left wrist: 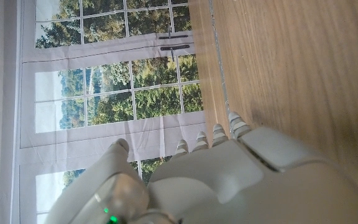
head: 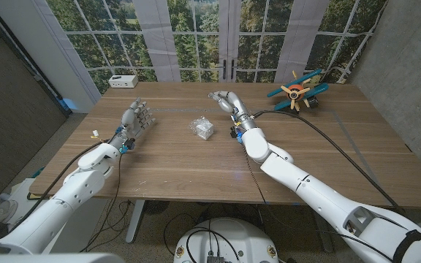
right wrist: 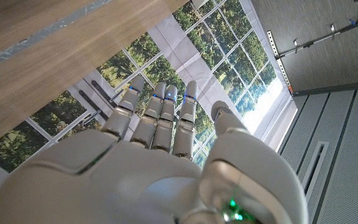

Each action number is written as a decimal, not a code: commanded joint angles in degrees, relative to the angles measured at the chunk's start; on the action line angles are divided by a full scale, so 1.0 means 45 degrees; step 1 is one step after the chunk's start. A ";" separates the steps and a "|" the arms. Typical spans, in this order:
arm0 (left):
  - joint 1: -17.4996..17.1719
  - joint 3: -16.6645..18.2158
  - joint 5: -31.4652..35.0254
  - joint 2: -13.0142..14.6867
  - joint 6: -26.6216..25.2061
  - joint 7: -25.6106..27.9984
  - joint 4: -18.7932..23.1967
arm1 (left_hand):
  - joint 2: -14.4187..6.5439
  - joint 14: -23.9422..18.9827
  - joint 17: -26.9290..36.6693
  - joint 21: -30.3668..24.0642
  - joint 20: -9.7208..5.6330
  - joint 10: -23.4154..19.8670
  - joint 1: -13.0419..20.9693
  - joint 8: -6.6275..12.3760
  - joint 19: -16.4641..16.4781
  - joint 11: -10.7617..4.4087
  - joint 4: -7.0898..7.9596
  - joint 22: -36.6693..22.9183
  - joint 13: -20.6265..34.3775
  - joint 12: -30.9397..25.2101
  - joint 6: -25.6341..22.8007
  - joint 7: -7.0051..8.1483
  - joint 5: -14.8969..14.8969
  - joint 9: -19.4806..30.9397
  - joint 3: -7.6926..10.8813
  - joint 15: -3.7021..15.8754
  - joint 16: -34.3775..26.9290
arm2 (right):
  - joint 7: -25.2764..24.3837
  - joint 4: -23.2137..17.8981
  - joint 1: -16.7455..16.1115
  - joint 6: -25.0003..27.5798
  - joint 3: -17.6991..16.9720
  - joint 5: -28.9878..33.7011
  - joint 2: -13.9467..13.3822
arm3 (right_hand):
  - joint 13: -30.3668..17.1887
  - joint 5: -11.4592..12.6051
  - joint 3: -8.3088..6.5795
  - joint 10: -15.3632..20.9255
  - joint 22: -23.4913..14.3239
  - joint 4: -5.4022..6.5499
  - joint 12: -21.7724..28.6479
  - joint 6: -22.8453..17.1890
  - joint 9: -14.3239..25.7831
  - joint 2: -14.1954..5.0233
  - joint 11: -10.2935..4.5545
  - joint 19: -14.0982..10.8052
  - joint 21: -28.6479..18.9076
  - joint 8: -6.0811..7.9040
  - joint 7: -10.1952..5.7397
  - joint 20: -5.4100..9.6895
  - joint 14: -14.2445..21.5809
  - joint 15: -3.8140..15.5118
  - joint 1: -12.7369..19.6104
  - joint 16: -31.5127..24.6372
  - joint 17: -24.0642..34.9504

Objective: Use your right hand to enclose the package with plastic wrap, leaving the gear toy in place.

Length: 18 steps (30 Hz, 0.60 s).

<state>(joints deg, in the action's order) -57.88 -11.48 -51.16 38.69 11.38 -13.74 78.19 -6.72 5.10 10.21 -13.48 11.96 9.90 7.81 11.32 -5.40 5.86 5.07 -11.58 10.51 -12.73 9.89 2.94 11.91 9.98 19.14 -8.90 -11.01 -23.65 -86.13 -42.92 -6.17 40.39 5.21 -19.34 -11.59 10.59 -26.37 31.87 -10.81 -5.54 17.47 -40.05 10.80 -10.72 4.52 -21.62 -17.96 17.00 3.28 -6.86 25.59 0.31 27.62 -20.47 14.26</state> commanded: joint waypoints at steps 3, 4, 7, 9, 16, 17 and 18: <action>0.0425 -0.0286 0.1092 -0.0410 0.1643 -0.0080 -0.0927 | -0.0011 -0.0899 -0.0002 -0.0204 0.0040 -0.1145 0.0187 0.0268 0.0531 -0.0323 -0.0118 -0.0043 0.0028 -0.0269 -0.1232 -0.0215 -0.0029 0.0033 0.0286 0.0421 -0.0161 | -0.0344 -0.0831 -0.0627 0.0382 -0.0725 -0.0980 -0.0073 | -0.0060 0.0005 -0.0145 0.0552 -0.0038 0.0025 0.0216 -0.0378 0.0045 0.0023 0.0179 -0.0066 -0.0046 0.0081 0.0073 -0.0060 0.0204 -0.0077 0.0036 -0.0106 0.0050; 0.0415 -0.0279 0.1210 -0.0464 0.1874 0.0009 -0.0966 | -0.0030 -0.0935 -0.0005 -0.0221 0.0036 -0.1247 0.0218 0.0275 0.0587 -0.0341 -0.0138 -0.0041 0.0026 -0.0284 -0.1342 -0.0217 -0.0033 0.0031 0.0315 0.0459 -0.0150 | -0.0328 -0.0819 -0.0670 0.0319 -0.0788 -0.1133 -0.0053 | -0.0060 0.0004 -0.0144 0.0554 -0.0039 0.0026 0.0214 -0.0391 0.0045 0.0026 0.0179 -0.0066 -0.0046 0.0083 0.0075 -0.0067 0.0195 -0.0076 0.0034 -0.0104 0.0053; 0.0305 -0.0222 0.1492 -0.0514 0.2358 0.0334 -0.0921 | -0.0077 -0.1009 -0.0014 -0.0228 0.0043 -0.1510 0.0309 0.0298 0.0660 -0.0375 -0.0198 -0.0025 0.0021 -0.0315 -0.1655 -0.0151 -0.0051 0.0025 0.0399 0.0632 -0.0116 | -0.0422 -0.0805 -0.0804 0.0179 -0.0946 -0.1400 -0.0023 | -0.0061 -0.0001 -0.0141 0.0547 -0.0040 0.0011 0.0198 -0.0375 0.0046 0.0071 0.0211 -0.0051 -0.0038 0.0059 0.0109 -0.0091 0.0180 -0.0131 0.0039 -0.0098 0.0055; 0.0228 -0.0160 0.1570 -0.0529 0.2594 0.0469 -0.0881 | -0.0105 -0.1060 -0.0018 -0.0223 0.0046 -0.1663 0.0357 0.0304 0.0675 -0.0377 -0.0228 -0.0018 0.0018 -0.0340 -0.1791 -0.0159 -0.0061 0.0023 0.0444 0.0681 -0.0109 | -0.0640 -0.0873 -0.0909 0.0266 -0.1032 -0.1422 -0.0004 | -0.0062 -0.0003 -0.0143 0.0490 -0.0041 0.0008 0.0165 -0.0375 0.0047 0.0081 0.0229 -0.0048 -0.0036 0.0044 0.0126 -0.0098 0.0135 -0.0150 0.0041 -0.0083 0.0061; 0.0209 -0.0082 0.1387 -0.0468 0.2842 0.0102 -0.1008 | -0.0151 -0.1148 -0.0026 -0.0223 0.0048 -0.1864 0.0457 0.0296 0.0726 -0.0322 -0.0295 -0.0007 0.0014 -0.0351 -0.2003 -0.0147 -0.0083 0.0020 0.0533 0.0858 -0.0093 | -0.1284 -0.1134 -0.1320 0.0351 -0.1412 -0.1637 -0.0001 | -0.0066 -0.0007 -0.0152 0.0326 -0.0045 -0.0042 0.0068 -0.0315 0.0050 0.0149 0.0250 -0.0016 -0.0020 -0.0026 0.0212 -0.0137 0.0101 -0.0192 0.0071 -0.0067 0.0064; 0.0236 -0.0086 0.1322 -0.0463 0.2821 -0.0012 -0.1063 | -0.0154 -0.1152 -0.0027 -0.0225 0.0046 -0.1865 0.0465 0.0291 0.0733 -0.0321 -0.0300 -0.0007 0.0014 -0.0346 -0.2009 -0.0139 -0.0085 0.0020 0.0540 0.0861 -0.0090 | -0.1353 -0.1197 -0.1392 0.0364 -0.1481 -0.1712 0.0003 | -0.0067 -0.0008 -0.0152 0.0295 -0.0045 -0.0053 0.0050 -0.0310 0.0050 0.0162 0.0249 -0.0015 -0.0020 -0.0036 0.0218 -0.0139 0.0070 -0.0172 0.0075 -0.0054 0.0063; 0.0259 -0.0093 0.1267 -0.0460 0.2815 -0.0128 -0.1119 | -0.0160 -0.1155 -0.0029 -0.0230 0.0042 -0.1873 0.0485 0.0270 0.0755 -0.0329 -0.0314 -0.0005 0.0013 -0.0334 -0.2005 -0.0061 -0.0090 0.0020 0.0558 0.0866 -0.0081 | -0.1405 -0.1245 -0.1445 0.0365 -0.1524 -0.1728 -0.0029 | -0.0067 -0.0008 -0.0152 0.0285 -0.0045 -0.0056 0.0043 -0.0314 0.0051 0.0168 0.0250 -0.0014 -0.0019 -0.0038 0.0219 -0.0142 0.0072 -0.0184 0.0076 -0.0054 0.0063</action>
<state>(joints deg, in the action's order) -56.78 -12.22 -45.65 36.74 20.97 -12.76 74.60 -7.41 -0.08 10.12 -14.20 11.97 2.15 9.27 12.35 -2.55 4.20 3.71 -11.45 10.38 -13.99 1.26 2.17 11.64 9.98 20.99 -5.33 -11.27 -26.42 -89.81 -46.72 -5.09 36.13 -0.30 -19.44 -11.58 10.59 -26.73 33.56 -10.80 -5.46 17.79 -41.25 10.80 -10.49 5.45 -21.38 -17.96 17.00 3.69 -7.09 25.86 -0.23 27.86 -20.63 14.29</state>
